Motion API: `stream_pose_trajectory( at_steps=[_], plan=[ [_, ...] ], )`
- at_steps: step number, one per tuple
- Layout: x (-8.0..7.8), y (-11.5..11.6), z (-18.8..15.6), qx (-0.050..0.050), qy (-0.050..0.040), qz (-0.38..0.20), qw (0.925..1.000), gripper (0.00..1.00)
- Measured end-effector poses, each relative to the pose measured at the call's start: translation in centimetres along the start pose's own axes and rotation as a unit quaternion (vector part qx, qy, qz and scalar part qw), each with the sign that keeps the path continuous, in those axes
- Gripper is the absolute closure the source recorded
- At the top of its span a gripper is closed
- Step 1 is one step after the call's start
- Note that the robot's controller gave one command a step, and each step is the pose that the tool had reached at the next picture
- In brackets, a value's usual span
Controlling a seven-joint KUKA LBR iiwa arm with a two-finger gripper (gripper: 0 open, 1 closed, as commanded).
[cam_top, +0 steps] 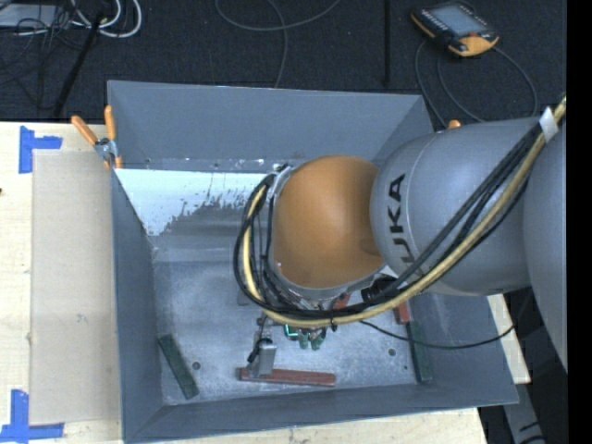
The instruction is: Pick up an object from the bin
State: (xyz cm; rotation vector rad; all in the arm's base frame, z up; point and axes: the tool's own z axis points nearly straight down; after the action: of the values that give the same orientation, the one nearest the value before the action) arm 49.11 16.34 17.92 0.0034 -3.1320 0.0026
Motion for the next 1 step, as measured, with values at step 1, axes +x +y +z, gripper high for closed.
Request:
stream_pose_trajectory(
  at_steps=[1],
  plan=[
    [-0.20, -0.10, -0.39, -0.001, -0.0036, 0.002, 1.0000, 0.00]
  ],
)
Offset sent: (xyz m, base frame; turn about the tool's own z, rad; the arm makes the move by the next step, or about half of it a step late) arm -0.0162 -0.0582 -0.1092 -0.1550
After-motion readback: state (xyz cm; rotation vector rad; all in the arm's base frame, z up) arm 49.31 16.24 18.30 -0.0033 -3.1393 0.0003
